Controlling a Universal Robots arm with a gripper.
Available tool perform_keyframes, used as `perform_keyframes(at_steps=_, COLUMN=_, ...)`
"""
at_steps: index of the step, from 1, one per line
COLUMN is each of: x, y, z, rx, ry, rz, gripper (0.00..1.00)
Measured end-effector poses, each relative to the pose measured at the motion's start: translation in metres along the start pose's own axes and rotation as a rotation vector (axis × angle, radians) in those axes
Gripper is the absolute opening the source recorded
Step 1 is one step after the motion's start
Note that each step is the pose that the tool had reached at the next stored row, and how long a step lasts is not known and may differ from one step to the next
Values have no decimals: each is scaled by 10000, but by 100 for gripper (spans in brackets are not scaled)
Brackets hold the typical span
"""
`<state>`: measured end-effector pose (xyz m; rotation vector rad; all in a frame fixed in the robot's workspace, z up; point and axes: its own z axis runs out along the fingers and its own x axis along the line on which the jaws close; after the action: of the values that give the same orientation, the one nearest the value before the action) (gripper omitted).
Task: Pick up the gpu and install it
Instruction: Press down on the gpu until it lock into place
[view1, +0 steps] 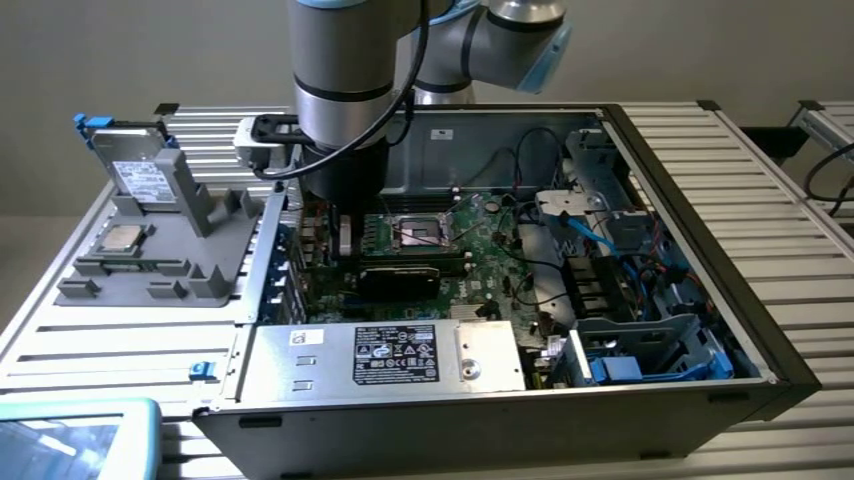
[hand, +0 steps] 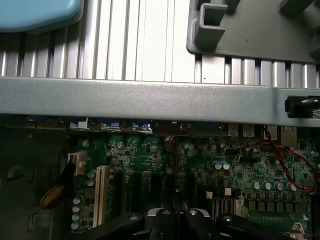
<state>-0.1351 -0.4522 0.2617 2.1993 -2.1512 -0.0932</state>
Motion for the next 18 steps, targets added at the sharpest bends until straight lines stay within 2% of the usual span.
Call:
perform_keyframes(at_steps=4, x=-5, y=1, z=-26, rx=5, ry=-13, rz=2, gripper=12)
perform_keyframes(at_steps=5, x=-6, y=5, z=-63, rx=10, ry=-22, rz=2, gripper=12)
perform_keyframes(at_steps=8, x=-1, y=18, z=-205, rx=3, ry=0, rz=-4, gripper=12)
perform_keyframes(at_steps=9, x=1, y=18, z=-222, rx=2, ry=3, rz=-4, gripper=12)
perform_keyframes(at_steps=13, x=50, y=-91, z=-235, rx=-2, ry=2, rz=-5, gripper=12)
perform_keyframes(at_steps=18, x=91, y=-298, z=-253, rx=-3, ry=0, rz=-7, gripper=12)
